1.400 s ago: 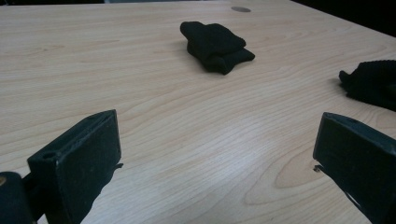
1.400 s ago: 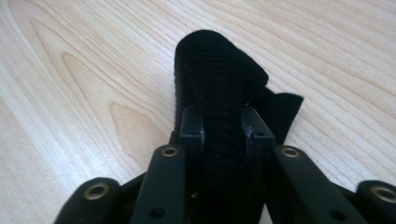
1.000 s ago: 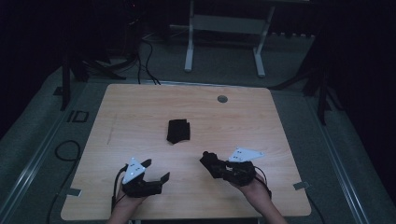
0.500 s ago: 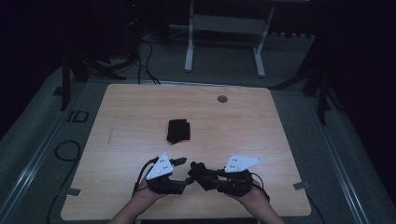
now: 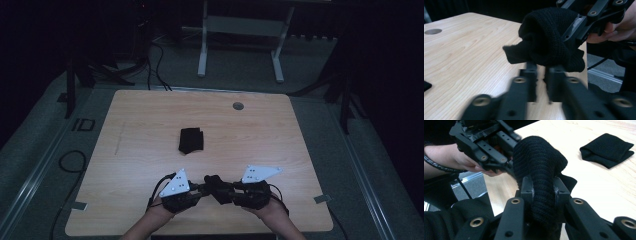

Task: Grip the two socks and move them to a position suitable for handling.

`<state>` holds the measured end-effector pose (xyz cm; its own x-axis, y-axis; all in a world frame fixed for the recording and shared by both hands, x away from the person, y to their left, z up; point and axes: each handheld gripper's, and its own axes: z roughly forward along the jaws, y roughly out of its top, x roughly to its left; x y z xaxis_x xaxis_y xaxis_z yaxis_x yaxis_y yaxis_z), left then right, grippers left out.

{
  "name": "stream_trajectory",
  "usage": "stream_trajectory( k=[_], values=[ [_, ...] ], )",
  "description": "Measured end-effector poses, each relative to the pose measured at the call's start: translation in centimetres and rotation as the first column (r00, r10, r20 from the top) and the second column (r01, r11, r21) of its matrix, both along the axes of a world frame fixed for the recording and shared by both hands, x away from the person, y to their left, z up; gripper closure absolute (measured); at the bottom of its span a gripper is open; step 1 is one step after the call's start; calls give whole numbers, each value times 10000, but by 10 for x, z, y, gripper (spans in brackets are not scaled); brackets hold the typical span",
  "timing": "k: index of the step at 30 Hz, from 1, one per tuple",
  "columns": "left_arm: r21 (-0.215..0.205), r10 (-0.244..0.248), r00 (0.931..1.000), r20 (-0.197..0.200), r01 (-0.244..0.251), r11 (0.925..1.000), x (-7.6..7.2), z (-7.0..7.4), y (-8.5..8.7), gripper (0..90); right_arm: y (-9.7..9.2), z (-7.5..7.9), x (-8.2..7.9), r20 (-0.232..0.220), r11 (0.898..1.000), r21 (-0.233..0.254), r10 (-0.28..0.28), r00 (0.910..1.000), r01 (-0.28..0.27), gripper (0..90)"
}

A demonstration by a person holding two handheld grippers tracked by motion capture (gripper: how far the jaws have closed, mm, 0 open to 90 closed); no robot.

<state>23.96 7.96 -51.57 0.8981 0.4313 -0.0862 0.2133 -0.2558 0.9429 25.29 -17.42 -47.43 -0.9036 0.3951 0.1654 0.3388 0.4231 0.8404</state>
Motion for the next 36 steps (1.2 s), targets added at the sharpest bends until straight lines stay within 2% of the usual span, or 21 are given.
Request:
stream_trajectory(
  k=[4,6,12,16,18,21,25,29,31,36],
  values=[
    [48,36,9999,-145,-35,10000,1,1,0,891,-1,1,1,118,9999,-32,-137,9998,137,754],
    [170,98,9999,-29,-98,9998,0,3,1,894,-2,2,2,144,9999,-36,-137,9998,137,752],
    [334,335,9994,-89,-332,9989,1,4,2,894,-6,7,5,248,9995,128,-301,9992,298,754],
    [358,497,9981,-351,-485,9982,3,1,10,893,-19,13,9,330,9953,457,-867,9957,851,767],
    [326,560,9978,-353,-548,9980,3,1,14,893,-27,15,10,369,9925,531,-1123,9930,1103,766],
    [491,641,9976,-278,-627,9968,3,2,16,893,-36,17,13,338,9869,695,-1484,9883,1458,765],
    [694,616,9974,-381,-589,9958,3,0,18,893,-46,16,17,375,9774,827,-1981,9795,1945,758],
    [933,879,9953,-409,-837,9921,3,-2,25,894,-56,11,21,328,9631,790,-2603,9650,2572,771],
    [983,994,9936,-540,-938,9907,4,-3,32,894,-66,10,23,287,9503,810,-3037,9523,3006,776],
    [1021,1232,9890,-819,-1146,9882,5,-5,50,894,-88,6,27,161,9254,724,-3739,9273,3719,780]
  ],
)
